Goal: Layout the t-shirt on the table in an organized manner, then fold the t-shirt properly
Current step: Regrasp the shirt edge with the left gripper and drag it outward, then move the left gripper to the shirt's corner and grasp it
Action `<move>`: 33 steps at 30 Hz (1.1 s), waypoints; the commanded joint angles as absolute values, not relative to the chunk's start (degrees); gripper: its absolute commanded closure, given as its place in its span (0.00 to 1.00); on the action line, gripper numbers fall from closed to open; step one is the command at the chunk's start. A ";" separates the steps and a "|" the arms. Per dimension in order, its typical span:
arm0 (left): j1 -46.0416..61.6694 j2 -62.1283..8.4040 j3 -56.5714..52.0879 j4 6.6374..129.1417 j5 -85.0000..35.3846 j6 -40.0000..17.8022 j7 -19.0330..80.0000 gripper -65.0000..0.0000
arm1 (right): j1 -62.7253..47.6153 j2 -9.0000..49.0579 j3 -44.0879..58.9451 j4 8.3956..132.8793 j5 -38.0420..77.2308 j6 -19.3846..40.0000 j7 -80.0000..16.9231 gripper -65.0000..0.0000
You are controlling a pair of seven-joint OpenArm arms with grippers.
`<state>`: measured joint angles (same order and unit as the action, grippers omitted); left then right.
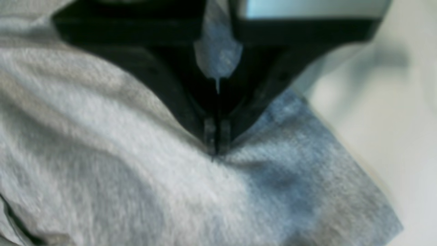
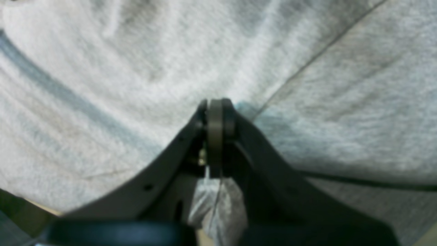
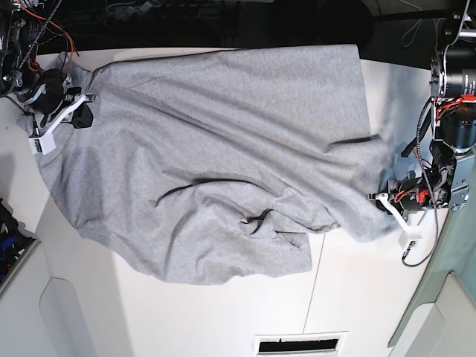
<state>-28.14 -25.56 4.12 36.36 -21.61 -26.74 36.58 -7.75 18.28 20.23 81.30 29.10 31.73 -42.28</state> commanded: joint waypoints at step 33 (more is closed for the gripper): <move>-1.21 -49.17 4.25 89.17 -74.56 -40.00 72.20 0.73 | -9.56 30.96 37.87 81.21 36.01 30.89 -44.82 0.62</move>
<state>-0.34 -47.88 4.91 88.60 -73.30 -39.70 72.79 -10.13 29.63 37.47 80.51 35.24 30.65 -45.76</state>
